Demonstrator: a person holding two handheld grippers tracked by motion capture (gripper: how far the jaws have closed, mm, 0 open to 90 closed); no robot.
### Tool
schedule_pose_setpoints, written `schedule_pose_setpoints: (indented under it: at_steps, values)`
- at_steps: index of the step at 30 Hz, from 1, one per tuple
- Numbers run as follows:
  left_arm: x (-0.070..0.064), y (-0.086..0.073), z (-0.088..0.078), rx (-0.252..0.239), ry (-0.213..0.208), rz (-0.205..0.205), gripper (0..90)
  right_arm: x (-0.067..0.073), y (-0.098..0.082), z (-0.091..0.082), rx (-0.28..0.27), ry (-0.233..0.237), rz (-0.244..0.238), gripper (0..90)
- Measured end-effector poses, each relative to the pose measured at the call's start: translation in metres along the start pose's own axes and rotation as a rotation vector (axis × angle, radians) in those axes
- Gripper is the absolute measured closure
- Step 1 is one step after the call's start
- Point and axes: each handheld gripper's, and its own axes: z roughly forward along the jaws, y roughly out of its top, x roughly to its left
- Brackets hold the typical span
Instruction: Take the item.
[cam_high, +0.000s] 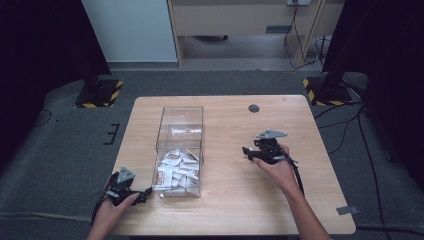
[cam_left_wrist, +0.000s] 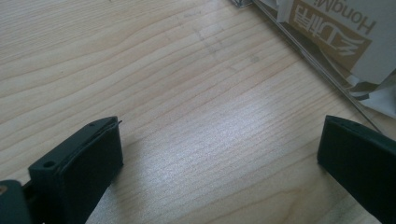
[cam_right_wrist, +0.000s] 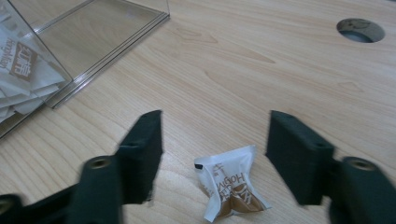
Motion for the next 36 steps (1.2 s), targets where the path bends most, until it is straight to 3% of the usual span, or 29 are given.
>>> schedule_pose_setpoints:
  at_steps: [5,11,24,29,35,36]
  values:
    - [0.0,0.0,0.0,0.0,0.0,0.0,0.0,0.001,0.003,-0.007,-0.019,-0.005,0.007,18.1]
    - [0.0,0.0,0.0,0.0,0.0,0.0,0.0,0.002,0.005,-0.014,-0.047,-0.025,0.018,8.3]
    - [0.0,0.0,0.0,0.0,0.0,0.0,0.0,-0.003,-0.006,-0.038,-0.078,-0.076,0.024,9.4]
    - [0.0,0.0,0.0,0.0,0.001,0.0,0.0,-0.008,-0.027,-0.045,-0.045,-0.107,0.029,9.7]
    - [0.0,0.0,0.0,0.0,0.0,0.0,0.0,-0.013,-0.052,-0.042,0.046,-0.126,0.039,10.0]
    - [0.0,0.0,0.0,0.0,0.001,0.0,0.0,-0.014,-0.061,-0.038,0.095,-0.132,0.044,10.0]
